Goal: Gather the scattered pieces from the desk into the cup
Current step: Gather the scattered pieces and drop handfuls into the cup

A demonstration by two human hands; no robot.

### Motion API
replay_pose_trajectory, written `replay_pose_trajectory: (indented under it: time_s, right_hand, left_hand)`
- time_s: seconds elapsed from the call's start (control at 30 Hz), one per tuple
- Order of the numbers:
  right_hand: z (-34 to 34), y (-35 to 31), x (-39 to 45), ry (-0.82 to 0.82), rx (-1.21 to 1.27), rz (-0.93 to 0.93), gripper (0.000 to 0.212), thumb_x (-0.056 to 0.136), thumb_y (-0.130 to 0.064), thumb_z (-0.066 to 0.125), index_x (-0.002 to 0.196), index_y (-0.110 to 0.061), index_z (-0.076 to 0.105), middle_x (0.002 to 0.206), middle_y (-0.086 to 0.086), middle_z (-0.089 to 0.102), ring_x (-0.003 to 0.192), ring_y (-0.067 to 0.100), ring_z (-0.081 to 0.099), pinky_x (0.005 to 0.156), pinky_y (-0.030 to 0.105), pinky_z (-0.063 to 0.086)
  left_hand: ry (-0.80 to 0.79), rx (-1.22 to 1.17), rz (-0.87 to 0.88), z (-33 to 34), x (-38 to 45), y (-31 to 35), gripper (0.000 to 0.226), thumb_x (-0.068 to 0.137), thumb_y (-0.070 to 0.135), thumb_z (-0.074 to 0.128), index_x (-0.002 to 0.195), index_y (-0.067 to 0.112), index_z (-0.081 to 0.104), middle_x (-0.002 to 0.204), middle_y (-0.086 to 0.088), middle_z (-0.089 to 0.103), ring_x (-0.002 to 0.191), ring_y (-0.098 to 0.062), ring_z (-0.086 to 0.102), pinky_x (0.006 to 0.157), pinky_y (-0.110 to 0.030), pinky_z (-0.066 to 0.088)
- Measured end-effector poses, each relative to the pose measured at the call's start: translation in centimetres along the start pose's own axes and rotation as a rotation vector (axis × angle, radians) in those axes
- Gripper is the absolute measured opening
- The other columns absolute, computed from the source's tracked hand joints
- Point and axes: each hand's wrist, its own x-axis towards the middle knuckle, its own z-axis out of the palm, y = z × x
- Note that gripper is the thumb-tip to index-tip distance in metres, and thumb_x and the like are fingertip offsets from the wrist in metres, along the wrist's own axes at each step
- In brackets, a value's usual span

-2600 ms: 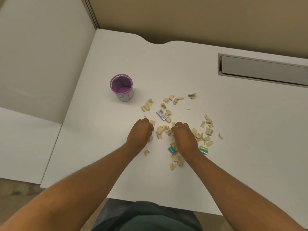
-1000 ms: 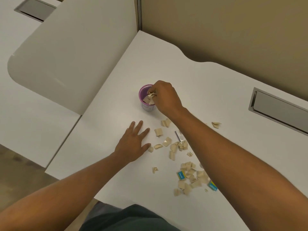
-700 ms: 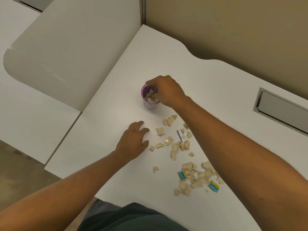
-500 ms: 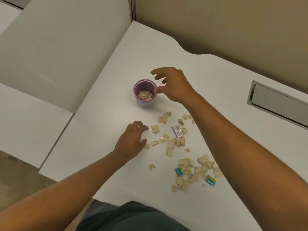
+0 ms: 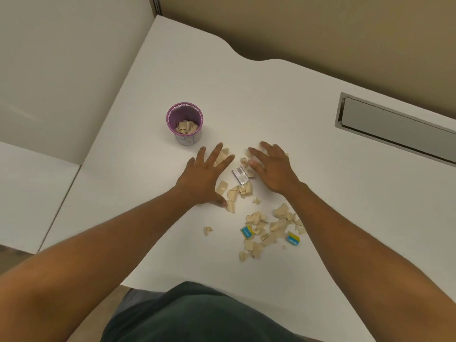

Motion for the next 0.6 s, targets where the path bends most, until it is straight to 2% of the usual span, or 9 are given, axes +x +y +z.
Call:
replay_pose_trajectory:
  time_s: [0.07,0.13,0.23,0.33,0.43,0.5,0.53,0.6]
  right_hand:
    - [1.0,-0.6,-1.0,0.008,-0.054,-0.016,0.049,0.103,-0.055,0.036,0.148,-0.038,0.046,0.163,0.003,0.03,0.15,0.037,0.022,0.117,0.057,0.03]
    - [1.9,-1.0,-2.4,0.03,-0.088,0.002,0.048,0.103,-0.055,0.035,0.146,-0.037,0.049,0.162,0.005,0.033,0.149,0.037,0.024,0.116,0.055,0.032]
    - [3.0,-1.7,-5.2,0.106,-0.036,0.072,0.043,0.105,-0.049,0.038,0.14,-0.033,0.057,0.154,0.007,0.043,0.143,0.035,0.033,0.113,0.049,0.038]
    - [4.3,-2.4,-8.0,0.158,0.03,0.085,0.033,0.105,-0.037,0.047,0.129,-0.025,0.065,0.148,0.009,0.049,0.138,0.034,0.039,0.111,0.047,0.041]
    - [4.9,-2.5,-9.9,0.234,0.178,0.104,0.023,0.101,-0.022,0.056,0.118,-0.019,0.073,0.147,0.009,0.049,0.142,0.032,0.036,0.11,0.042,0.045]
    - [4.4,-1.6,-10.8,0.344,0.289,0.171,0.021,0.098,-0.02,0.062,0.117,-0.019,0.073,0.146,0.007,0.049,0.142,0.028,0.035,0.108,0.041,0.047]
    - [4.0,-0.7,-11.1,0.392,0.318,0.221,0.025,0.096,-0.024,0.066,0.12,-0.02,0.071,0.146,0.005,0.048,0.141,0.027,0.034,0.108,0.043,0.046]
    - [3.2,1.4,-11.7,0.374,0.31,0.369,0.052,0.088,-0.042,0.074,0.135,-0.027,0.059,0.151,0.003,0.041,0.143,0.027,0.027,0.11,0.046,0.045]
  left_hand:
    - [-0.038,0.025,-0.002,-0.2,0.1,0.2,0.134,0.057,0.085,0.073,0.161,0.038,0.003,0.173,-0.001,-0.005,0.155,-0.045,0.01,0.117,-0.058,0.034]
    - [-0.042,0.052,0.013,-0.1,-0.6,0.4,0.119,0.065,0.079,0.073,0.159,0.032,0.02,0.172,-0.003,0.009,0.152,-0.043,0.018,0.114,-0.055,0.039]
    - [-0.007,0.034,0.044,0.5,-2.1,0.7,0.081,0.079,0.059,0.075,0.146,0.024,0.046,0.165,-0.005,0.027,0.148,-0.039,0.029,0.107,-0.049,0.046]
    - [0.02,-0.005,0.054,1.3,-3.8,1.1,0.056,0.09,0.04,0.069,0.141,0.023,0.054,0.161,-0.003,0.036,0.146,-0.032,0.034,0.102,-0.045,0.049]
    - [0.077,-0.065,0.068,1.8,-5.2,1.3,0.058,0.089,0.032,0.07,0.144,0.023,0.052,0.157,-0.003,0.042,0.142,-0.033,0.039,0.097,-0.047,0.052]
    - [0.109,-0.061,0.028,2.2,-6.2,1.2,0.073,0.085,0.039,0.075,0.151,0.027,0.044,0.161,-0.005,0.037,0.144,-0.037,0.037,0.096,-0.05,0.054]
    - [0.107,-0.041,-0.026,2.4,-6.7,1.1,0.085,0.081,0.047,0.077,0.154,0.031,0.038,0.164,-0.006,0.032,0.144,-0.04,0.036,0.095,-0.051,0.055]
    - [0.077,-0.011,-0.168,2.8,-7.7,1.1,0.109,0.069,0.066,0.08,0.159,0.037,0.024,0.167,-0.007,0.022,0.138,-0.041,0.037,0.088,-0.05,0.055]
